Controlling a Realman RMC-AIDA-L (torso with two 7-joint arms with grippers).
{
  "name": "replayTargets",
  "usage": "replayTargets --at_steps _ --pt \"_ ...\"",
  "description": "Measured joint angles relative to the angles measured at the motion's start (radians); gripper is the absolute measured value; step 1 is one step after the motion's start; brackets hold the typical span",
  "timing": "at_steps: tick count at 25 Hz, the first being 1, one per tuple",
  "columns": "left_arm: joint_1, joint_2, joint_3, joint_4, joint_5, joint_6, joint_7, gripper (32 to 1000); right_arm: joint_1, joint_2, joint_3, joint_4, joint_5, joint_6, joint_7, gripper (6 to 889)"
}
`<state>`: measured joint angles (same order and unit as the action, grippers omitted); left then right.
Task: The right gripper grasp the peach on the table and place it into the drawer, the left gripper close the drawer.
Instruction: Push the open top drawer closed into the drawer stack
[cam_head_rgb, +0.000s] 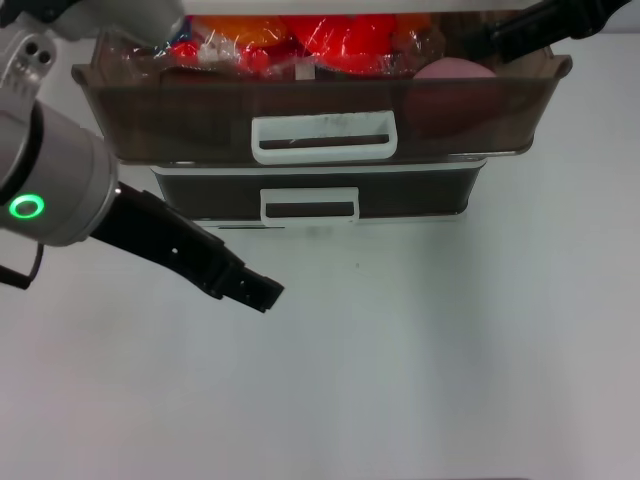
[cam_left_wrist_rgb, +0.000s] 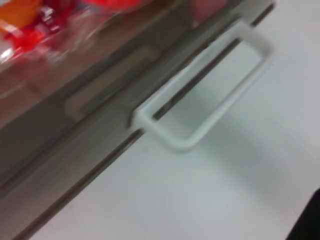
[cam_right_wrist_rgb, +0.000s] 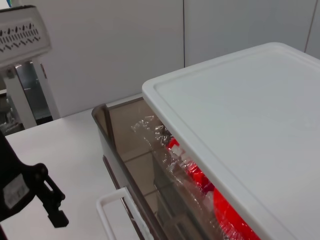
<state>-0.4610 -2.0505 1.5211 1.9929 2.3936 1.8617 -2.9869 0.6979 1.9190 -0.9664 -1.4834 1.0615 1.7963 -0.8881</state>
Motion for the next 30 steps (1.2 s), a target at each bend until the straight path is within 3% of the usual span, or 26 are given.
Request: replayTargets --at_steps 5,9,10,17,21,30 --pt "-0.057 0.0011 0.016 0.001 -0.026 0.007 0.005 813 0.001 0.0 0.0 0.0 0.0 0.0 -0.002 868" --pt "-0.113 0.0006 0.056 0.001 -0.031 0.017 0.006 813 0.007 0.0 0.0 0.0 0.0 0.0 -0.004 867" --pt "-0.139 0.0005 0.078 -0.001 -0.031 0.018 0.006 813 0.01 0.0 0.0 0.0 0.0 0.0 -0.004 867" --pt "-0.198 -0.0004 0.095 -0.009 -0.032 0.012 0.011 813 0.016 0.0 0.0 0.0 0.0 0.0 -0.005 867" --pt "-0.222 -0.0018 0.096 -0.014 -0.023 -0.002 0.031 813 0.018 0.0 0.0 0.0 0.003 0.0 -0.005 867" --pt "-0.279 -0.0027 0.106 -0.121 -0.019 -0.048 0.079 813 0.023 0.0 -0.002 0.0 0.008 0.0 -0.002 867"
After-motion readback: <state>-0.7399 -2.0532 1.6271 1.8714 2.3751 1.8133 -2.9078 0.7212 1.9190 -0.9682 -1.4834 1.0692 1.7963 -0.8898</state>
